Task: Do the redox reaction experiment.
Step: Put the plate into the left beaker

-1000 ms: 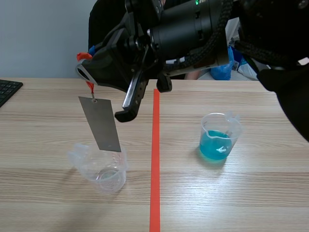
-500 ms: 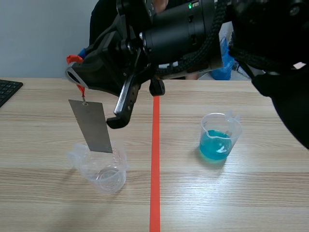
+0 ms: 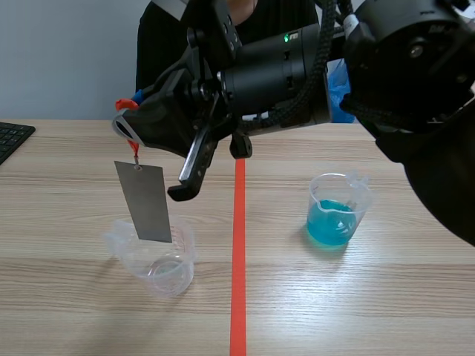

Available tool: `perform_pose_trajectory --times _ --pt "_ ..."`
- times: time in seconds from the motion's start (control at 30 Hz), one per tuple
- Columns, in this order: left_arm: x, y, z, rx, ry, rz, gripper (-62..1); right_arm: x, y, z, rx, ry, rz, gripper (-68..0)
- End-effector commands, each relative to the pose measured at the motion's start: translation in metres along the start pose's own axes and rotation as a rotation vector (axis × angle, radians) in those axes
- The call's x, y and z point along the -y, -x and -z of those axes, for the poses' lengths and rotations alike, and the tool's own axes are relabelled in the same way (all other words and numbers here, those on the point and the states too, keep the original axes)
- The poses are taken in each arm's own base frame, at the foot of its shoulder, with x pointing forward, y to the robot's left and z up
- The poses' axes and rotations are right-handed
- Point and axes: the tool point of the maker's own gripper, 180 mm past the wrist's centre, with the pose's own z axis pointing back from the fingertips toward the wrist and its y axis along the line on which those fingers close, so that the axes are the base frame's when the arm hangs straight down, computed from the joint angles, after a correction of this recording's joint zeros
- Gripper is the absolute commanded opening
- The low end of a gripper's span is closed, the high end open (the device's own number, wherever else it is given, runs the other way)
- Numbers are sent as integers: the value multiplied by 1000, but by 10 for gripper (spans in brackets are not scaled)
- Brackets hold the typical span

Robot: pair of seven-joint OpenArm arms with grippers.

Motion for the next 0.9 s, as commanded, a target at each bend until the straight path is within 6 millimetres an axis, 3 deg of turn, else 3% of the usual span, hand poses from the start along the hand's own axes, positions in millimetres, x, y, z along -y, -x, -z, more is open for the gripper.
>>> perform_pose_trajectory --times 0.0,0.23,0.73,0.87 --pt "-6 -9 0 30 -10 12 -573 2 -10 0 43 -6 -7 -660" --pt "-6 -9 0 30 -10 12 -573 10 13 11 2 22 -2 -660" --pt "-6 -9 0 31 -10 12 -573 8 55 30 -35 18 -41 -660" --pt "-6 -9 0 31 -10 12 -573 8 56 30 -42 20 -54 -575"
